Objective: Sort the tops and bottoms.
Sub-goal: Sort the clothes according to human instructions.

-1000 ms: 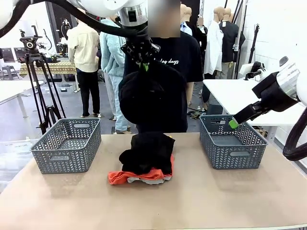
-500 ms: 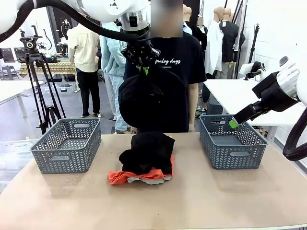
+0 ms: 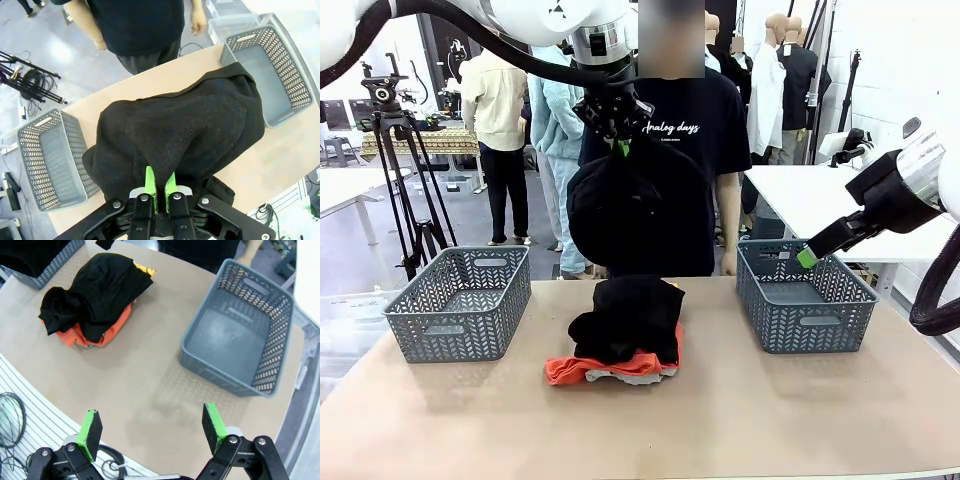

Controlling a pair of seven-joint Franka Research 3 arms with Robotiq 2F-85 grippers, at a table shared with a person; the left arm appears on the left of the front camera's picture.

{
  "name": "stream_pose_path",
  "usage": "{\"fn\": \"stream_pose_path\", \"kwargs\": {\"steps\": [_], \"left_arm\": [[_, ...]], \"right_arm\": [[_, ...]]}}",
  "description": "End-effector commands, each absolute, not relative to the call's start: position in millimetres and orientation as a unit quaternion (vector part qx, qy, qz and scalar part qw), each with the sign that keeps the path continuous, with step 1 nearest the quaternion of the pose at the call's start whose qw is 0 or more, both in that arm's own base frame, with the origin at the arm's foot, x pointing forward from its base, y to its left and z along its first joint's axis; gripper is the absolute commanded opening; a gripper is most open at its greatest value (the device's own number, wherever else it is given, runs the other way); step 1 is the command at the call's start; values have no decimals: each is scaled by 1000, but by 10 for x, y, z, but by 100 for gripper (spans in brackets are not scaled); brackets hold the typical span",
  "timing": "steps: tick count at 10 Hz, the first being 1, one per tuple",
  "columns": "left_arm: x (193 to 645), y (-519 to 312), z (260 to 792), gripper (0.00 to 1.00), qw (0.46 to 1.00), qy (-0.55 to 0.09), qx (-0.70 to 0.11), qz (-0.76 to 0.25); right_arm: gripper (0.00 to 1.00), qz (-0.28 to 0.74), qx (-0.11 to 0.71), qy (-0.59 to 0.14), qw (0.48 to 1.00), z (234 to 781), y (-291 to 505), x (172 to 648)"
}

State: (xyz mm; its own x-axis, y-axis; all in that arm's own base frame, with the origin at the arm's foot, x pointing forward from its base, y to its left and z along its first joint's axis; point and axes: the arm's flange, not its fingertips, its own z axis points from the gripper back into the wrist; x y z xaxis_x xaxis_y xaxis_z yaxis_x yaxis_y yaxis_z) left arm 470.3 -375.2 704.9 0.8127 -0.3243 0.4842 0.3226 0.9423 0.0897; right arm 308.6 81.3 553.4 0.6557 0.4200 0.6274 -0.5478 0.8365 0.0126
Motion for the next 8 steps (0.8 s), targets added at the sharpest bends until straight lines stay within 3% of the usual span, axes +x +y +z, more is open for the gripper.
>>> {"fn": "stream_pose_path", "kwargs": {"steps": [1, 8], "left_arm": [[4685, -3728, 7119, 0, 951, -259, -7, -167], [4685, -3728, 7119, 0, 951, -259, -7, -167]], "right_arm": [[100, 266, 113, -320, 902, 5528, 820, 3110], [100, 266, 113, -320, 902, 5528, 820, 3110]]}}
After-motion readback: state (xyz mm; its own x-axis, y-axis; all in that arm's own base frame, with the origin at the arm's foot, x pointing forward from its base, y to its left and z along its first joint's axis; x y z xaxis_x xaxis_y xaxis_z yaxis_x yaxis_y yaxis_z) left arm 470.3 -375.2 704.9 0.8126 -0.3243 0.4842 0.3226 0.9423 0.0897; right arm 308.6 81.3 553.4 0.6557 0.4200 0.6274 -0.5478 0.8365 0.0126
